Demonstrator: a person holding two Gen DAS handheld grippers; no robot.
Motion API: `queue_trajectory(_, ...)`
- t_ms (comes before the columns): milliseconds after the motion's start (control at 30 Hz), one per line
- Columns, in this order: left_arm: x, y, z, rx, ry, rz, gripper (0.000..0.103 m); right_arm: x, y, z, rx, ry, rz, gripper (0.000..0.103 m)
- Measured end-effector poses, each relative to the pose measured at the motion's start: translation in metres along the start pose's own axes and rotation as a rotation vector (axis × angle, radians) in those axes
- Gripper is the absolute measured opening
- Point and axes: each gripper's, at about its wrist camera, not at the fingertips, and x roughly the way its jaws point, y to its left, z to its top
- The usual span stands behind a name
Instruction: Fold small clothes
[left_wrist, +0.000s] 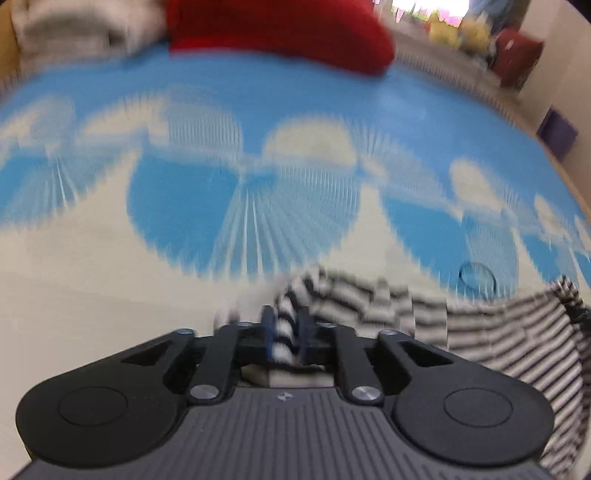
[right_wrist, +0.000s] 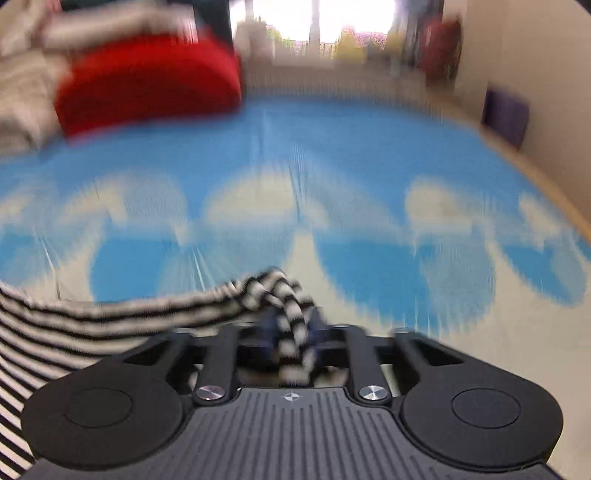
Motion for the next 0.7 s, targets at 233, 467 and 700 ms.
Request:
queue_trajectory(233,-0.044,0.026,-0.009,-0.034,0.011,-0.087,0.022,-0.036,-0.04,-0.009,0.132,0.024,0.065,0.044)
queue_trajectory(467,-0.118,0.05,-0.031,-0.057,0.033,-0.124,0.022,-0.102,-0.088,-0.034,0.25,-0.004,0.197,0.051)
queue_trajectory(700,-0.101,0.078,-0.091,-0.179,0.189,-0.058,0.022,-0.104,-0.095,-0.091,0.276,0.143,0.159,0.056)
